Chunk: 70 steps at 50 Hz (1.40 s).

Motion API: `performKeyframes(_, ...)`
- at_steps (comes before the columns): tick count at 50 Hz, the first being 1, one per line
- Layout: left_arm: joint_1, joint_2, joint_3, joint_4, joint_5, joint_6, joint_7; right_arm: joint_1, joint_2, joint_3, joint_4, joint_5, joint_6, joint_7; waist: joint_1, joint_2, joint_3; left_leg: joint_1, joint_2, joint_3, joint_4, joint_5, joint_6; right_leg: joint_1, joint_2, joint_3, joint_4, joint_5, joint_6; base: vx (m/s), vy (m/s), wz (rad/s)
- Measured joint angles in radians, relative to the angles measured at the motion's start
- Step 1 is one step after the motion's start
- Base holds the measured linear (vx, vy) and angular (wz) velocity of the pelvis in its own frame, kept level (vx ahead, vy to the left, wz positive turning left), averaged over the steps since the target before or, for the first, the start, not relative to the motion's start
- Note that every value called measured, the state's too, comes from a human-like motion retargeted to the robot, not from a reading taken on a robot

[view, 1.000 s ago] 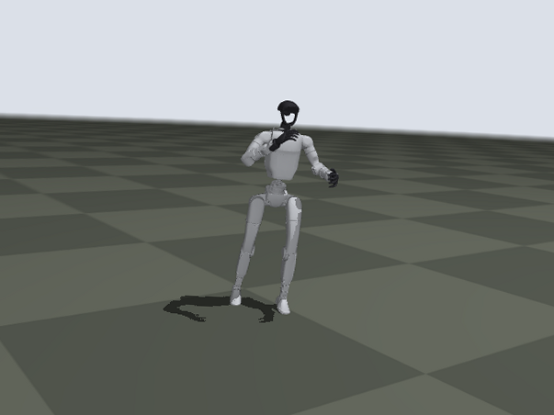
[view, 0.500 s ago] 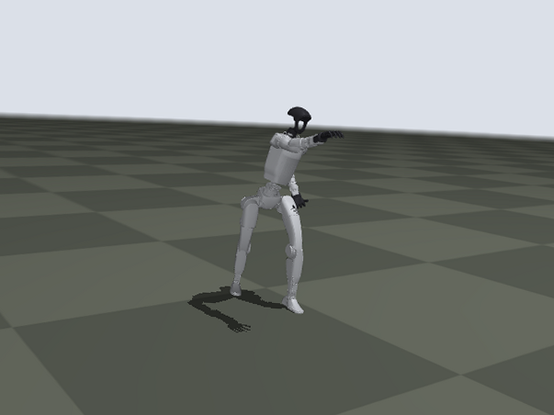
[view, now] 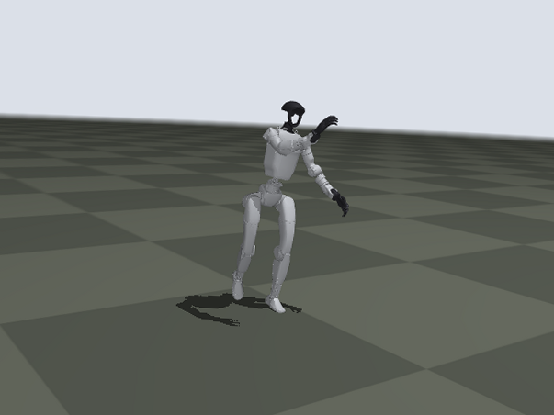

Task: Kungfu

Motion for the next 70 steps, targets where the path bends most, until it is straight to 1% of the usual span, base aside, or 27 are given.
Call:
performKeyframes(3,-0.283,-0.127,-0.027,0.009,0.032,-0.025,0.0,0.029,0.032,0.083,-0.317,0.135,-0.011,0.087,-0.018,0.049,0.005,0.084,0.002,-0.009,-0.067,0.012,0.002,-0.162,0.071,0.075,0.053,-0.1,0.036,0.32,0.1,0.04)
performKeyframes(6,-0.513,-0.27,-0.082,-0.07,-0.002,-0.055,0.012,0.018,0.02,0.191,-0.618,0.276,0.04,0.212,-0.05,0.091,0.035,0.179,-0.011,-0.004,-0.12,0.006,0.015,-0.28,0.033,0.023,-0.005,-0.153,-0.01,0.34,0.1,0.38)
performKeyframes(12,-0.817,-0.516,-0.104,-0.392,-0.236,-0.183,0.025,-0.032,0.007,0.31,-1.011,0.333,0.146,0.333,-0.172,0.139,0.078,0.358,-0.102,-0.004,-0.216,-0.022,0.064,-0.485,-0.025,0.061,-0.254,-0.105,-0.073,0.45,0.1,0.75)
performKeyframes(20,-0.956,-0.491,-0.214,-0.641,-0.246,-0.275,0.107,-0.036,-0.052,0.281,-1.089,0.429,0.16,0.33,-0.239,0.2,0.046,0.509,-0.118,-0.037,-0.251,-0.088,0.068,-0.625,-0.093,0.09,-0.525,-0.016,-0.091,0.69,-0.1,0.6)
performKeyframes(23,-0.952,-0.535,-0.222,-0.641,-0.287,-0.301,0.138,-0.043,-0.044,0.272,-1.096,0.402,0.144,0.33,-0.263,0.227,0.035,0.553,-0.099,-0.044,-0.234,-0.086,0.038,-0.581,-0.113,0.037,-0.542,0.006,-0.131,0.81,-0.27,0.59)
performKeyframes(26,-0.936,-0.546,-0.213,-0.637,-0.323,-0.321,0.132,-0.037,-0.026,0.274,-1.071,0.363,0.137,0.336,-0.287,0.221,0.028,0.616,-0.109,-0.03,-0.202,-0.041,-0.022,-0.459,-0.123,-0.002,-0.505,0.122,-0.114,0.92,-0.35,0.52)
performKeyframes(27,-0.926,-0.54,-0.209,-0.631,-0.317,-0.32,0.128,-0.03,-0.016,0.281,-1.057,0.362,0.136,0.333,-0.288,0.222,0.021,0.636,-0.103,-0.018,-0.188,-0.005,-0.055,-0.409,-0.111,-0.028,-0.494,0.113,-0.153,1.05,-0.41,0.17)
performKeyframes(28,-0.914,-0.532,-0.207,-0.618,-0.305,-0.316,0.132,-0.02,-0.006,0.287,-1.043,0.369,0.137,0.327,-0.28,0.238,0.002,0.644,-0.075,0.001,-0.171,0.049,-0.103,-0.37,-0.085,-0.108,-0.493,0.021,-0.279,1.07,-0.38,0.01)
performKeyframes(29,-0.887,-0.532,-0.192,-0.604,-0.283,-0.314,0.133,0.005,0.012,0.295,-1.022,0.369,0.13,0.331,-0.273,0.234,-0.022,0.642,-0.075,0.027,-0.136,0.125,-0.161,-0.358,-0.082,-0.096,-0.476,-0.023,-0.305,1.13,-0.34,-0.09)
performKeyframes(30,-0.852,-0.535,-0.17,-0.59,-0.256,-0.312,0.132,0.035,0.034,0.303,-0.998,0.366,0.118,0.34,-0.265,0.22,-0.05,0.636,-0.09,0.057,-0.091,0.213,-0.224,-0.362,-0.09,-0.038,-0.45,-0.043,-0.282,0.88,0.01,0.44)
performKeyframes(32,-0.785,-0.53,-0.159,-0.539,-0.207,-0.3,0.126,0.11,0.058,0.319,-0.946,0.314,0.089,0.337,-0.303,0.176,-0.036,0.549,-0.189,0.183,0.084,0.417,-0.245,-0.414,-0.238,0.074,-0.391,-0.031,-0.19,0.46,0.36,0.78)
performKeyframes(34,-0.714,-0.488,-0.153,-0.439,-0.161,-0.258,0.101,0.182,0.087,0.35,-0.873,0.284,0.075,0.292,-0.303,0.131,0.035,0.457,-0.171,0.348,0.309,0.566,-0.245,-0.341,-0.278,0.107,-0.391,-0.051,-0.165,0.34,0.09,-0.04)
performKeyframes(35,-0.674,-0.465,-0.15,-0.37,-0.135,-0.226,0.082,0.227,0.105,0.367,-0.826,0.276,0.067,0.267,-0.301,0.112,0.066,0.399,-0.156,0.364,0.431,0.561,-0.245,-0.281,-0.279,0.108,-0.409,-0.063,-0.159,0.48,-0.29,-0.27)
performKeyframes(37,-0.571,-0.409,-0.134,-0.198,-0.051,-0.142,0.026,0.345,0.171,0.4,-0.684,0.271,0.038,0.25,-0.324,0.11,0.071,0.257,-0.113,0.336,0.643,0.406,-0.245,-0.193,-0.241,0.084,-0.461,-0.07,-0.182,0.67,-0.52,-0.3)
performKeyframes(40,-0.389,-0.345,-0.093,0.073,0.143,-0.002,-0.08,0.568,0.239,0.369,-0.409,0.241,-0.028,0.305,-0.269,0.107,-0.003,-0.023,-0.067,0.315,0.84,0.344,-0.245,-0.178,-0.172,0.11,-0.497,-0.073,-0.206,0.73,-0.47,-1.09)
performKeyframes(43,-0.24,-0.25,-0.066,0.366,0.356,0.19,-0.118,0.731,0.266,0.299,-0.08,0.179,-0.06,0.337,-0.179,0.096,0.053,-0.187,0.0,0.263,0.867,0.268,-0.245,-0.066,-0.063,0.173,-0.539,-0.084,-0.244,0.47,-0.46,-1.99)
performKeyframes(45,-0.113,-0.205,-0.045,0.505,0.474,0.357,-0.127,0.819,0.263,0.223,0.154,0.1,-0.035,0.38,-0.109,0.098,0.102,-0.281,0.093,0.227,0.82,0.255,-0.236,0.004,0.01,0.208,-0.548,-0.096,-0.266,0.44,-0.34,-2.14)
performKeyframes(48,0.202,-0.195,0.0,0.505,0.55,0.546,-0.195,0.922,0.24,0.091,0.528,-0.092,0.164,0.428,-0.048,0.096,0.13,-0.424,0.194,0.239,0.59,0.317,-0.148,0.048,0.051,0.25,-0.544,-0.125,-0.256,0.47,-0.06,-1.74)
performKeyframes(50,0.422,-0.197,0.016,0.505,0.555,0.545,-0.249,0.976,0.241,-0.021,0.787,-0.271,0.361,0.476,-0.016,0.083,0.125,-0.499,0.254,0.242,0.359,0.393,-0.121,0.049,0.057,0.276,-0.532,-0.139,-0.26,0.49,0.04,-1.48)
performKeyframes(52,0.613,-0.227,0.039,0.505,0.563,0.493,-0.276,1.034,0.192,-0.117,0.951,-0.366,0.521,0.642,0.013,0.06,0.141,-0.516,0.284,0.253,0.081,0.497,-0.131,0.063,0.058,0.319,-0.52,-0.153,-0.277,0.31,0.09,-0.85)
performKeyframes(54,0.765,-0.252,0.035,0.505,0.564,0.441,-0.301,1.161,0.11,-0.159,0.976,-0.396,0.598,0.88,0.027,0.036,0.172,-0.523,0.272,0.283,-0.141,0.533,-0.097,0.093,0.048,0.347,-0.516,-0.169,-0.282,0.29,0.06,0.03)
performKeyframes(57,0.926,-0.259,0.05,0.505,0.638,0.393,-0.356,1.468,-0.051,-0.137,0.804,-0.309,0.518,1.17,0.037,0.0,0.173,-0.61,0.231,0.354,-0.278,0.351,0.038,0.095,0.009,0.303,-0.526,-0.189,-0.267,0.27,0.01,0.75)
performKeyframes(59,0.993,-0.256,0.089,0.505,0.716,0.38,-0.407,1.654,-0.103,-0.149,0.69,-0.258,0.436,1.207,0.035,-0.019,0.153,-0.671,0.239,0.377,-0.226,0.29,0.07,0.077,0.0,0.277,-0.527,-0.205,-0.262,0.22,-0.07,0.56)
performKeyframes(63,1.046,-0.249,0.095,0.432,0.77,0.352,-0.535,1.866,-0.1,-0.175,0.54,-0.21,0.298,1.215,0.084,-0.059,0.193,-0.73,0.267,0.255,0.151,0.308,0.042,0.093,-0.012,0.284,-0.525,-0.241,-0.222,0.07,-0.13,-0.37)
performKeyframes(65,1.043,-0.244,0.07,0.343,0.774,0.339,-0.605,1.917,-0.083,-0.17,0.475,-0.202,0.259,1.27,0.104,-0.077,0.217,-0.708,0.282,0.289,0.375,0.317,0.012,0.105,-0.026,0.272,-0.532,-0.252,-0.206,0.06,-0.11,-0.12)
performKeyframes(68,1.025,-0.199,-0.018,0.146,0.722,0.243,-0.74,1.933,-0.087,-0.118,0.345,-0.173,0.25,1.388,0.105,-0.07,0.217,-0.649,0.375,0.381,0.782,0.252,0.009,0.093,-0.012,0.25,-0.53,-0.265,-0.2,0.05,-0.1,0.11)
performKeyframes(70,1.025,-0.158,-0.075,0.004,0.648,0.173,-0.813,1.941,-0.111,-0.081,0.222,-0.134,0.221,1.444,0.098,-0.066,0.202,-0.601,0.356,0.342,1.032,0.255,-0.094,0.081,-0.008,0.252,-0.53,-0.273,-0.2,0.09,-0.05,0.03)
